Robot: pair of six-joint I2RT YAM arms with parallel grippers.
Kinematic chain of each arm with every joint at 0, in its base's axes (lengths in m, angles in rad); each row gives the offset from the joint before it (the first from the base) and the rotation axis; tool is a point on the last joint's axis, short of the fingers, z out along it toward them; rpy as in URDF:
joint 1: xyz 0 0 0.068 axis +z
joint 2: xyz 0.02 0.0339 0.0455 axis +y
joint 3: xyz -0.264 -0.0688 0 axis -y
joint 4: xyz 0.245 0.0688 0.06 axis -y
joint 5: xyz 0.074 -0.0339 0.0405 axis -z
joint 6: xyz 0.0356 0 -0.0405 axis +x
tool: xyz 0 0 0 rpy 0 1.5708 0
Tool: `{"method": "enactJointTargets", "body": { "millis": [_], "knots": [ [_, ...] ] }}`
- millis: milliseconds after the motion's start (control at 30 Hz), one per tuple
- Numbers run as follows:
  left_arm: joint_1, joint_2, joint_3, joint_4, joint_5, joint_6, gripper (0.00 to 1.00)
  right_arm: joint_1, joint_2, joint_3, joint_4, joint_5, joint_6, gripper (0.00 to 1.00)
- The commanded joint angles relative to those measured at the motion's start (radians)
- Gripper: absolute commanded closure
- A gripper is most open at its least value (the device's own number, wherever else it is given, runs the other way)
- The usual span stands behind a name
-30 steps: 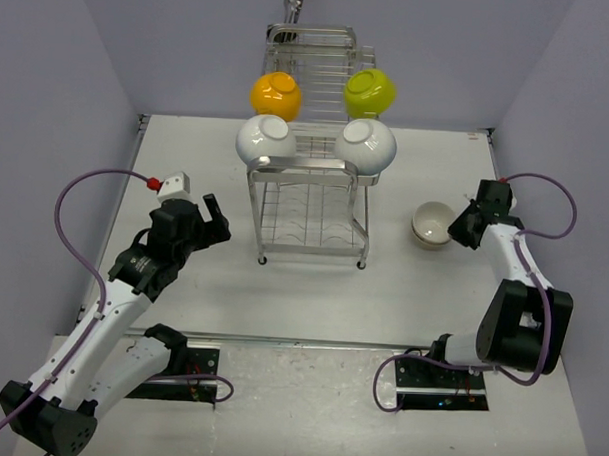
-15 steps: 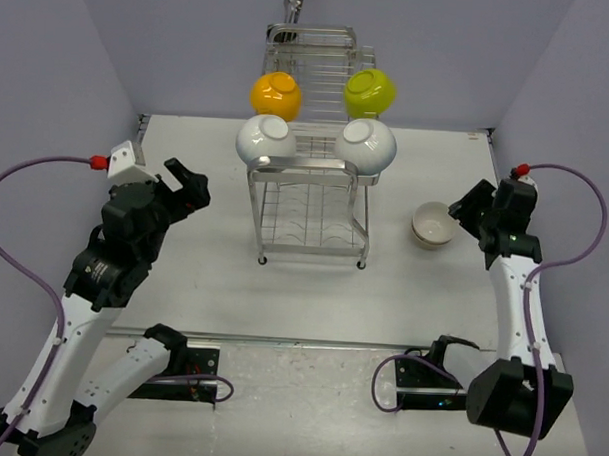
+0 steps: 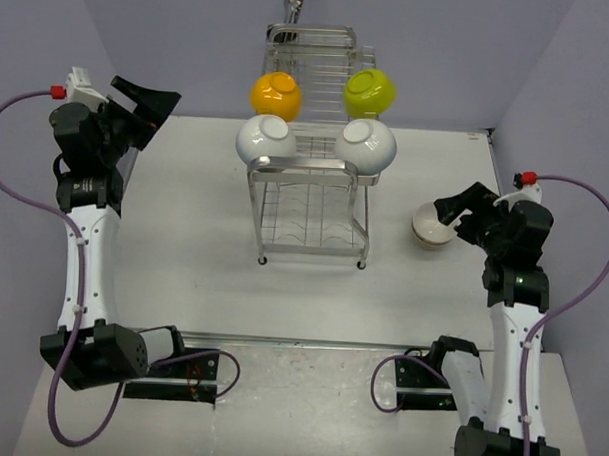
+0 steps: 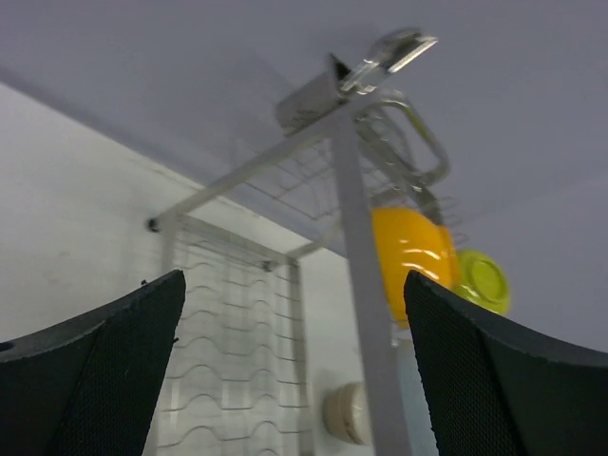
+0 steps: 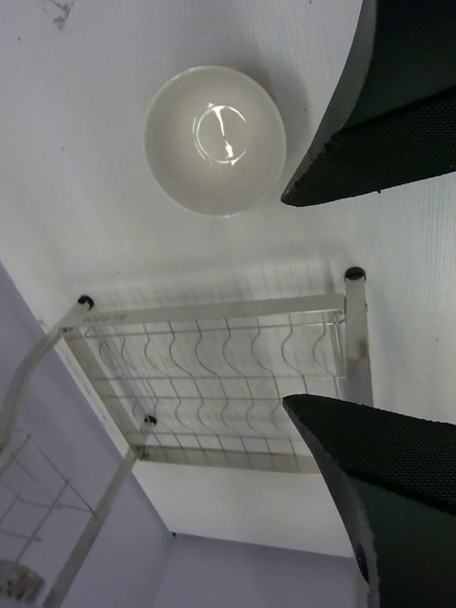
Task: Unload the bowls from the dish rack
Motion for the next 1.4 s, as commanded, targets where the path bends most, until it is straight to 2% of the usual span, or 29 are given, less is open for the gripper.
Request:
{"method": "enactJointTargets", "body": {
  "millis": [0,67,100,167,200,433,600,667,733,867,967,1067,1167,1367],
  "knots": [
    [0.006,0.021,-0.088,0.517,0.433,-0.276,0.04,0.009,-0.108,-0.058,0.071,-0.132,0.042,0.19],
    [0.006,0.072,-0.130,0.693,0.490,-0.397,0.04,0.009,-0.149,-0.096,0.124,-0.217,0.082,0.17],
    [0.004,0.095,-0.168,0.897,0.533,-0.524,0.04,0.009,-0.154,-0.103,0.133,-0.240,0.093,0.17],
    [0.001,0.144,-0.213,1.069,0.550,-0.682,0.04,0.009,-0.160,-0.103,0.137,-0.287,0.114,0.17],
    [0.001,0.173,-0.218,1.157,0.561,-0.706,0.04,0.009,-0.162,-0.095,0.139,-0.300,0.118,0.17],
    [-0.025,0.288,-0.213,1.250,0.561,-0.758,0.04,0.009,-0.183,-0.032,0.099,-0.323,0.110,0.17],
    [-0.085,0.406,-0.140,1.195,0.570,-0.748,0.05,0.011,-0.194,0.005,0.047,-0.212,0.065,0.17],
    [-0.089,0.437,-0.124,1.206,0.573,-0.760,0.05,0.011,-0.194,0.012,0.038,-0.215,0.062,0.17],
    [-0.091,0.486,-0.126,1.284,0.576,-0.809,0.05,0.011,-0.189,0.029,0.030,-0.234,0.065,0.17],
    [-0.099,0.600,-0.095,1.546,0.601,-1.010,0.07,0.011,-0.179,0.092,-0.037,-0.212,0.036,0.17],
    [-0.099,0.649,-0.075,1.632,0.598,-1.085,0.08,0.009,-0.180,0.110,-0.057,-0.218,0.018,0.16],
    [-0.103,0.675,-0.040,1.671,0.604,-1.114,0.08,0.011,-0.177,0.132,-0.097,-0.212,-0.004,0.16],
    [-0.117,0.701,0.026,1.637,0.632,-1.087,0.09,0.011,-0.169,0.158,-0.145,-0.203,-0.016,0.16],
    [-0.119,0.739,0.051,1.683,0.609,-1.134,0.09,0.015,-0.127,0.231,-0.192,-0.206,-0.016,0.16]
  ]
}}
